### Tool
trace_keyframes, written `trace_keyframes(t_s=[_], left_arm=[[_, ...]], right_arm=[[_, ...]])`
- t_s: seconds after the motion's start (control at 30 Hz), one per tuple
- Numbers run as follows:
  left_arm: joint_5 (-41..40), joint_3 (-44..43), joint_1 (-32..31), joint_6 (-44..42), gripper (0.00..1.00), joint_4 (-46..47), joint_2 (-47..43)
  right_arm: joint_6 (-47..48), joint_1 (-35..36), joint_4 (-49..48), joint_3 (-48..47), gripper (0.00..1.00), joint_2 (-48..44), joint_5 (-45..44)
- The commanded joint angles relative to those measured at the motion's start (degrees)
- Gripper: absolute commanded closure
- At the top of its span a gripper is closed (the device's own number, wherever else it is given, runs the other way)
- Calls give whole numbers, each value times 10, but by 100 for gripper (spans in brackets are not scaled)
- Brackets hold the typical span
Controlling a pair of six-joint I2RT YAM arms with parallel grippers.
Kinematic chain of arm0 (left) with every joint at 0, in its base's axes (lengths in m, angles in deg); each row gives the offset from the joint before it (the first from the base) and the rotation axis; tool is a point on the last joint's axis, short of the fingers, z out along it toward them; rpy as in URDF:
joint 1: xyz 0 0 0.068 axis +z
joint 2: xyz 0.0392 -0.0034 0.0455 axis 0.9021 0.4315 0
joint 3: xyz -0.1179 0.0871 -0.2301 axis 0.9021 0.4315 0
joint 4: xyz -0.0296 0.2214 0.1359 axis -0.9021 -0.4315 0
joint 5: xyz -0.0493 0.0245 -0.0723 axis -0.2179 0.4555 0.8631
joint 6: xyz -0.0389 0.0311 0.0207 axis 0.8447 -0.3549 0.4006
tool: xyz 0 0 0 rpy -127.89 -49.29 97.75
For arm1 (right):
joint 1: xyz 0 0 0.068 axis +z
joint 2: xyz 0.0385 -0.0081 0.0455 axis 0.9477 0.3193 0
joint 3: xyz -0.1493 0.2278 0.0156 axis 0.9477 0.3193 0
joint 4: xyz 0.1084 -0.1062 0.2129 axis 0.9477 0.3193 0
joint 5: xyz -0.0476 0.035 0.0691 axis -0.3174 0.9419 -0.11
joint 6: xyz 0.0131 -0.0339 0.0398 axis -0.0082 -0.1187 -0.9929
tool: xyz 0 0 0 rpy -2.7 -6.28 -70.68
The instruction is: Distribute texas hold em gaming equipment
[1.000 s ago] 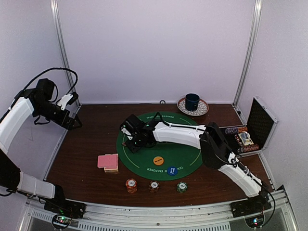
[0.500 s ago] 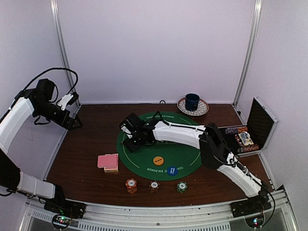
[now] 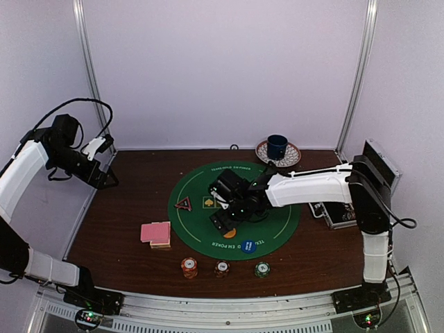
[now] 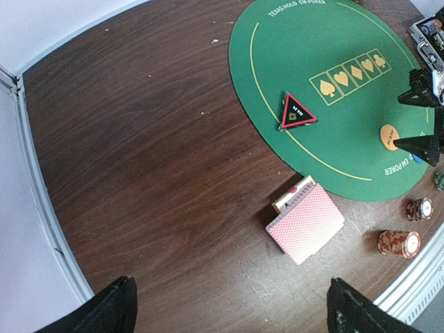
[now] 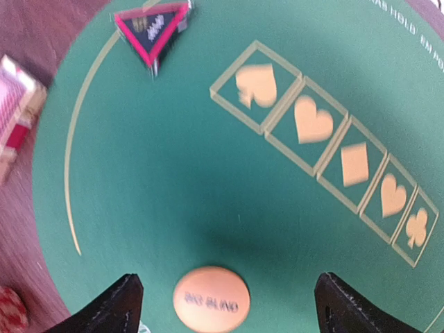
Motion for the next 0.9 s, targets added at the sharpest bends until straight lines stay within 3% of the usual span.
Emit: trace_keyframes(t_s=[0.0, 0.27, 0.6, 0.87], left_arm=[[14, -18, 4, -12, 2, -14, -10], [18, -23, 4, -12, 2, -19, -11], [15, -26, 4, -12, 3, -19, -11], [15, -29, 4, -12, 3, -19, -11]], right_arm=[[-46, 14, -29, 74, 8, -39, -17], [-72, 18, -39, 107, 11, -33, -8], [-72, 13, -39, 75, 33, 11, -22], [-74, -7, -44, 71, 41, 26, -17]])
